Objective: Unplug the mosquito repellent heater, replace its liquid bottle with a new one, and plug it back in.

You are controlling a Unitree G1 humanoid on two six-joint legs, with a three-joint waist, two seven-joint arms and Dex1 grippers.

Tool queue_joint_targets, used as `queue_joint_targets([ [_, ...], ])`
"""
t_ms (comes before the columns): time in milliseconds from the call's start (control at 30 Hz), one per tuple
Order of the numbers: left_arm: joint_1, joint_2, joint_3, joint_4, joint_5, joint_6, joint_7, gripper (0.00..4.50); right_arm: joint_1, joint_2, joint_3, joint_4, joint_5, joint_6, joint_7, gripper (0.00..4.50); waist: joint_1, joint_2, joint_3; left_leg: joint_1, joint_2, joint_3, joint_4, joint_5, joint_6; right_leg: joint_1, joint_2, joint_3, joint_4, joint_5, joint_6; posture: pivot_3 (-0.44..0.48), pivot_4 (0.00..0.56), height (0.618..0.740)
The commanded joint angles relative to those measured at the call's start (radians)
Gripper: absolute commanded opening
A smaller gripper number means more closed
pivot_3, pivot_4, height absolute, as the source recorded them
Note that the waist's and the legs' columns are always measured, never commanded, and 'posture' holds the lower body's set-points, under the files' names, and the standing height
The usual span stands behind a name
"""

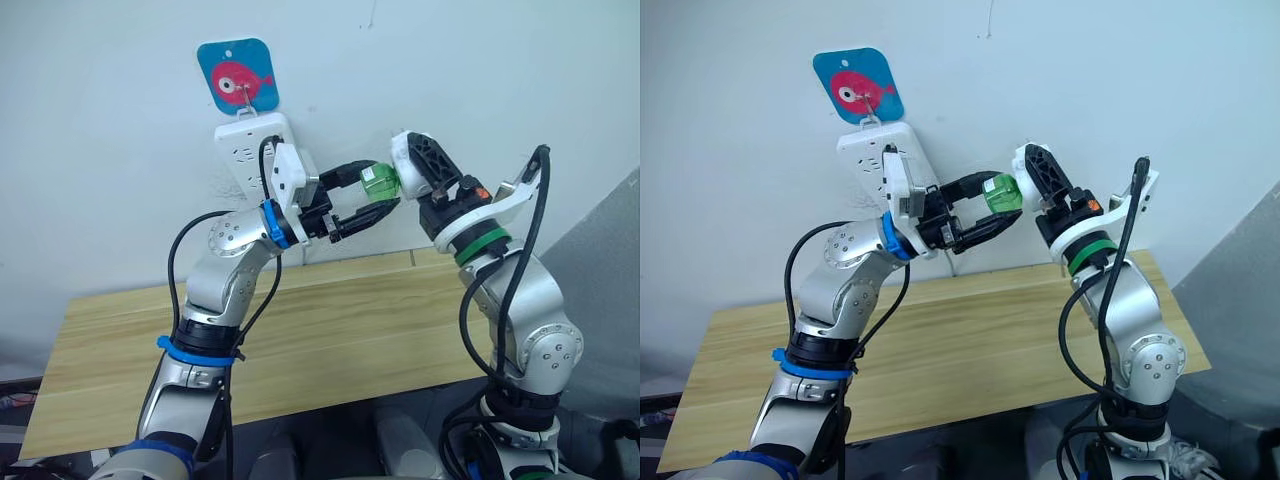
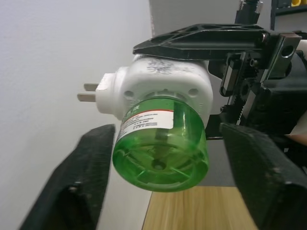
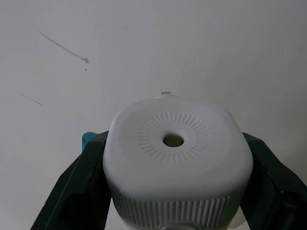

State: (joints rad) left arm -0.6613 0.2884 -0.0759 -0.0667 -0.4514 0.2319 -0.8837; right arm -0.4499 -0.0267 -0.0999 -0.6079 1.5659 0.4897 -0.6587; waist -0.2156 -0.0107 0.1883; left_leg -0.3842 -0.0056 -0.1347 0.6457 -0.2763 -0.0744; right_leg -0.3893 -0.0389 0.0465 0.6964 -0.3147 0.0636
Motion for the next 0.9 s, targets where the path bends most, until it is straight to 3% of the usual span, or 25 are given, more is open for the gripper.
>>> queue_joint_targets([
  [33, -0.029, -0.014, 0.004, -0.013, 0.001, -0.022, 0.008, 2.32, -0.001, -0.003, 0.021, -0.041, 0.034, -0.025, 0.004, 3.01, 0.0, 0.0, 0.0, 0.0, 0.0, 0.0, 0.0, 0.0, 0.0, 0.0, 0.0, 0.0, 0.0, 0.0, 0.0, -0.237, 0.148, 0.734],
  [233, -0.023, -0.006, 0.013, -0.014, 0.008, -0.028, 0.004, 2.32, 0.011, -0.033, 0.029, -0.04, 0.036, -0.026, 0.019, 3.01, 0.0, 0.0, 0.0, 0.0, 0.0, 0.0, 0.0, 0.0, 0.0, 0.0, 0.0, 0.0, 0.0, 0.0, 0.0, -0.233, 0.15, 0.734],
  [367, -0.013, 0.008, 0.012, -0.016, 0.015, -0.037, -0.012, 2.32, 0.012, -0.062, 0.002, -0.047, 0.068, -0.045, 0.029, 4.31, 0.0, 0.0, 0.0, 0.0, 0.0, 0.0, 0.0, 0.0, 0.0, 0.0, 0.0, 0.0, 0.0, 0.0, 0.0, -0.23, 0.153, 0.734],
  [433, -0.001, 0.022, 0.007, -0.023, 0.016, -0.041, -0.029, 2.32, 0.019, -0.112, -0.029, -0.044, 0.1, -0.036, 0.037, 4.5, 0.002, 0.0, 0.0, 0.0, 0.0, 0.0, 0.0, 0.0, 0.0, 0.0, 0.0, 0.0, 0.0, 0.0, 0.0, -0.227, 0.159, 0.734],
  [600, 0.061, 0.065, -0.008, -0.04, 0.032, -0.062, -0.072, 2.32, 0.051, -0.403, -0.146, 0.051, 0.242, 0.083, 0.143, 4.5, 0.018, 0.0, 0.0, 0.0, 0.0, 0.001, 0.0, 0.0, 0.0, 0.001, 0.0, 0.001, -0.001, 0.0, 0.0, -0.218, 0.167, 0.734],
  [700, 0.101, 0.091, -0.016, -0.033, 0.07, -0.103, -0.087, 2.32, 0.085, -0.583, -0.189, 0.162, 0.262, 0.201, 0.286, 4.5, 0.024, 0.0, 0.001, 0.0, 0.0, 0.001, 0.0, 0.0, 0.001, 0.001, 0.0, 0.0, -0.002, 0.0, 0.0, -0.212, 0.174, 0.734],
  [900, 0.151, 0.137, -0.017, -0.031, 0.094, -0.162, -0.128, 2.32, 0.104, -0.778, -0.186, 0.354, 0.299, 0.414, 0.562, 4.5, 0.031, 0.0, 0.001, 0.0, 0.0, 0.002, 0.0, -0.001, 0.001, 0.002, 0.001, 0.001, -0.002, 0.0, 0.0, -0.199, 0.193, 0.734],
])
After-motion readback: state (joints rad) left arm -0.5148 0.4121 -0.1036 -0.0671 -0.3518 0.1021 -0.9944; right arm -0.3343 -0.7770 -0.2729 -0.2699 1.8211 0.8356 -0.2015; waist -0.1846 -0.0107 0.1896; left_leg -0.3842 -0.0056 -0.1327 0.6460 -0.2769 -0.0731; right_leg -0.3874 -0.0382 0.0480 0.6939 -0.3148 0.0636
